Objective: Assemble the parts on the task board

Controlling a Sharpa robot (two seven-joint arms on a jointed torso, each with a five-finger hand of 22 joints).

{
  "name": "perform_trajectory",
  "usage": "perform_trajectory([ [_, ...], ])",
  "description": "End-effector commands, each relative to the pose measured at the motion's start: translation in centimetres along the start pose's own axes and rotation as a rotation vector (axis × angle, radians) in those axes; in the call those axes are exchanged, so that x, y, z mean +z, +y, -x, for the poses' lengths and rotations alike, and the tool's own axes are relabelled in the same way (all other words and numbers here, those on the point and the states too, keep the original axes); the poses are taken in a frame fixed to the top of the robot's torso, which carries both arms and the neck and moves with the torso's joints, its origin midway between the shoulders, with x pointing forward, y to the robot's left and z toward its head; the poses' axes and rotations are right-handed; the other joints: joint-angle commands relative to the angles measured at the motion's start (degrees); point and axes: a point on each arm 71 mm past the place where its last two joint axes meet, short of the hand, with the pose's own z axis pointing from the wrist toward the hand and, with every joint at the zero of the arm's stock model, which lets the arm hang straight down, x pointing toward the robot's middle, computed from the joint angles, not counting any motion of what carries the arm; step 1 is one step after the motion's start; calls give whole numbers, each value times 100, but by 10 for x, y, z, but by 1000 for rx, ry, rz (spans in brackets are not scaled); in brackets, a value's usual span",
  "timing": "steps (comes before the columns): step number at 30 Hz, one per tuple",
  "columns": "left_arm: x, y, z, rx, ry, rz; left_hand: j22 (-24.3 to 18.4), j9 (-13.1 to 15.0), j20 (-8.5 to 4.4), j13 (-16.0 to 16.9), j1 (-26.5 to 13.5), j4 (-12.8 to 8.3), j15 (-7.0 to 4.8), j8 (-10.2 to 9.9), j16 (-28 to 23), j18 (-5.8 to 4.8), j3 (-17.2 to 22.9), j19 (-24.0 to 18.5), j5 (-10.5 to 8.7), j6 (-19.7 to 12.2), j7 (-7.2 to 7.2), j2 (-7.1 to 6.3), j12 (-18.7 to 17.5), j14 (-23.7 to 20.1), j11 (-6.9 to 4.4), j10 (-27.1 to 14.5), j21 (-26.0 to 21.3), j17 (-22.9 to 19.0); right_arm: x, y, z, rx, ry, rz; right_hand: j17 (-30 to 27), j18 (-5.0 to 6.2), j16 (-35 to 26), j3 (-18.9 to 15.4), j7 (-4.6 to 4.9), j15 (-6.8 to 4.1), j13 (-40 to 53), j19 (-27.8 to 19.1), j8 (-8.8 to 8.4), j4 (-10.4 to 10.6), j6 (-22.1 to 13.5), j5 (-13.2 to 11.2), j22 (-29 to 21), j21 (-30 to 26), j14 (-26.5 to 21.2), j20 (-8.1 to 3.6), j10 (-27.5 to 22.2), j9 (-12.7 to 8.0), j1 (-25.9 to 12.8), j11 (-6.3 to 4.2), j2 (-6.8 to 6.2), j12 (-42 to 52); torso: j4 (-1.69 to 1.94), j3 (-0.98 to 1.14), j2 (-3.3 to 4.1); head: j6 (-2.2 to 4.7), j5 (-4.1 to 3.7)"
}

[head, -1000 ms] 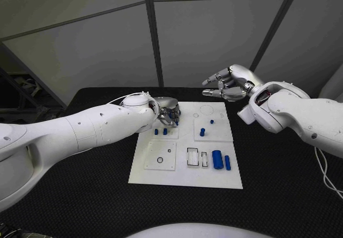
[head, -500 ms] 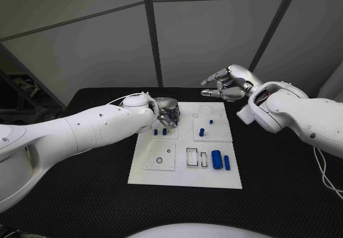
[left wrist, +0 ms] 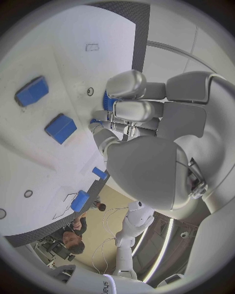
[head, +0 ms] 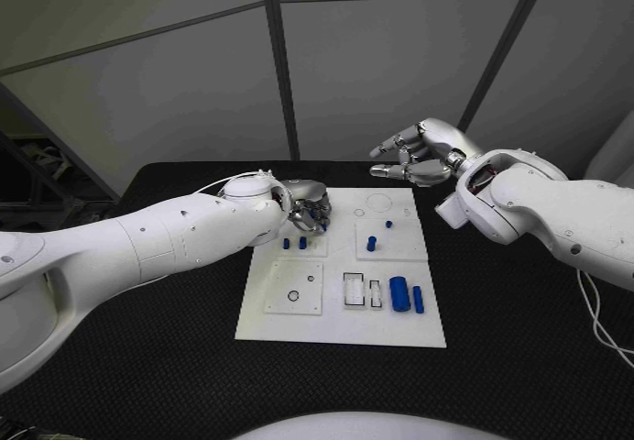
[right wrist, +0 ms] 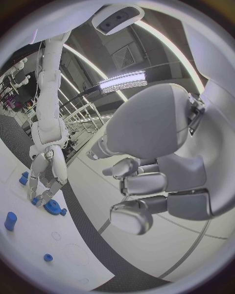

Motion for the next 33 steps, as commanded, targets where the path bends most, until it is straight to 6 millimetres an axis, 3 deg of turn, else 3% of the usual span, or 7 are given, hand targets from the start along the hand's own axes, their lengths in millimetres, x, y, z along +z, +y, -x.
perform_trajectory([
  [1, -1, -1, -1, -25, -10, -28, 12, -1, -27, -13, 19, -65, -46, 37, 26, -552, 8, -4, 2, 38, 0, 59, 8, 155, -10, 52, 36, -9, 0, 2, 0, -1, 5, 9, 4, 102, -24, -9, -3, -40, 6, -4, -20, -39, 25, 19, -1, -29, 235, -25, 45, 10, -30, 9, 48, 26, -1, -1, -4, 11, -3],
  [11, -10, 6, 4, -69, -47, -28, 1, -91, -9, -97, -70, -135, -15, -62, -2, -545, 14, -41, 37, -42, 34, 30, -126, 131, 38, -71, 12, -99, 0, 0, 2, -3, 1, 5, 4, 102, -24, -9, -3, -40, 6, -4, -20, -39, 25, 19, -1, -29, 235, -25, 45, 10, -30, 9, 48, 26, 11, 0, -10, 53, 6],
  [21, -22, 9, 29, -107, -111, -29, 6, -103, -4, -109, -85, -141, -10, -67, -2, -546, 15, -42, 29, -40, 38, 26, -138, 129, 44, -70, 14, -106, 0, -2, 3, -5, -2, 2, 4, 102, -24, -9, -3, -40, 6, -4, -20, -39, 25, 19, -1, -29, 235, -25, 45, 10, -30, 9, 48, 26, 8, -7, -7, 75, 47],
  [33, -39, 28, 32, -117, -79, 15, 6, -111, 2, -117, -81, -163, -4, -64, -2, -545, 23, -47, 26, -19, 40, 26, -140, 127, 45, -50, 11, -116, 0, -3, 4, -6, -3, -1, 4, 102, -24, -9, -3, -40, 6, -4, -20, -39, 25, 19, -1, -29, 235, -25, 45, 10, -30, 9, 48, 26, 10, -5, -3, 56, 101],
])
